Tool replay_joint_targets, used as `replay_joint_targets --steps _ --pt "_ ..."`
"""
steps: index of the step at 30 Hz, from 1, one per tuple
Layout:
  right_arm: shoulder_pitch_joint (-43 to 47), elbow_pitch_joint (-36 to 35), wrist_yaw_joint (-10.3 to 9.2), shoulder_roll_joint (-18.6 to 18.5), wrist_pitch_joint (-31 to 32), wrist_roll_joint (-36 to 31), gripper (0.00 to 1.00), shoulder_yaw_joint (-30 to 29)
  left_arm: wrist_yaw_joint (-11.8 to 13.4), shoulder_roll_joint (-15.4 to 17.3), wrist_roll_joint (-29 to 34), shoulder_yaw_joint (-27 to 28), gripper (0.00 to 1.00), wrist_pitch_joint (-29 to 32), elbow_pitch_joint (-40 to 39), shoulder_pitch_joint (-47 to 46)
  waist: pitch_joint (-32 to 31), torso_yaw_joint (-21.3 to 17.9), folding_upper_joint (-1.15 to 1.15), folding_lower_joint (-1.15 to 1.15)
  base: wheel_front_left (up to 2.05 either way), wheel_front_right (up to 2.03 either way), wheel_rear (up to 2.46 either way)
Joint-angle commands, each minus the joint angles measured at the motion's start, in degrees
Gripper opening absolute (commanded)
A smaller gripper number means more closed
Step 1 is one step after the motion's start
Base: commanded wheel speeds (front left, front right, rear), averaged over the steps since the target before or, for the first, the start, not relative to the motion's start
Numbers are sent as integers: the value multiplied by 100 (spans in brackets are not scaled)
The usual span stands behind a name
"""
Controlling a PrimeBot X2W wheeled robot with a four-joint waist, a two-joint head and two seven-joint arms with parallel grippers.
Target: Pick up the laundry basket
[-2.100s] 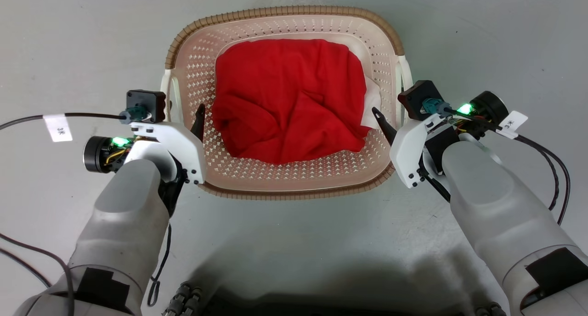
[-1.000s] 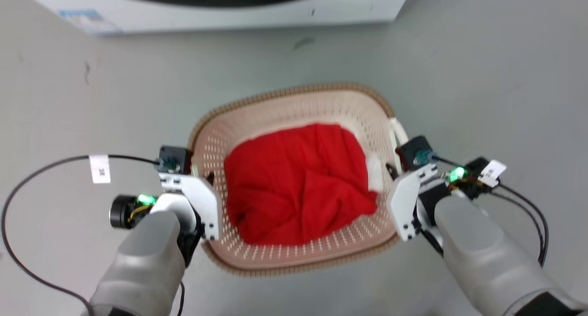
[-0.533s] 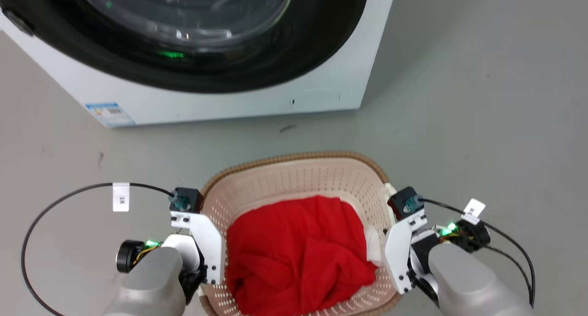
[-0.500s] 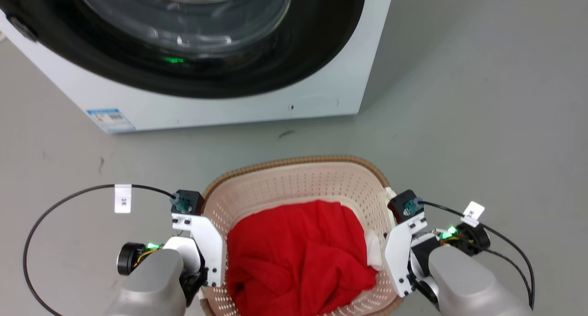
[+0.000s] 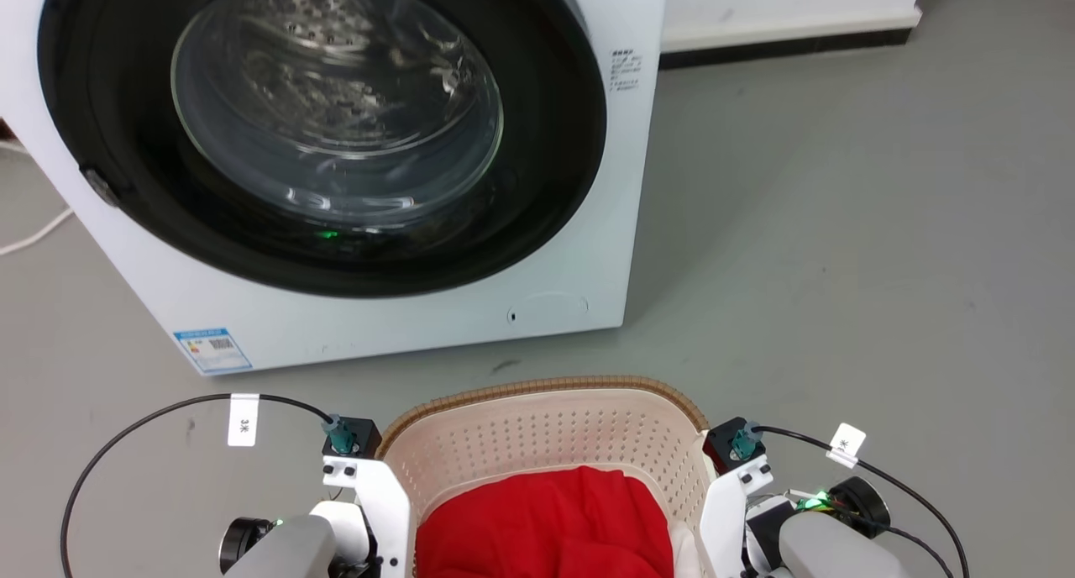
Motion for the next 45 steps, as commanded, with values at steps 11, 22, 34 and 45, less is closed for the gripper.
replay_joint_targets --steps 11,22,34,45 --pt "165 98 31 48 183 465 0 373 -62 -56 -397 -402 0 324 -97 176 -496 -2 0 2 0 0 0" --pt "253 108 27 -28 238 833 0 671 -62 -5 -704 -678 0 451 -105 331 -678 18 0 2 0 0 0" --pt "264 116 27 -63 237 1187 0 975 -62 13 -978 -945 0 469 -82 330 -734 30 0 2 0 0 0" --pt "205 134 27 -91 231 1386 0 1193 -62 21 -1148 -1115 0 417 -44 301 -721 55 0 2 0 0 0"
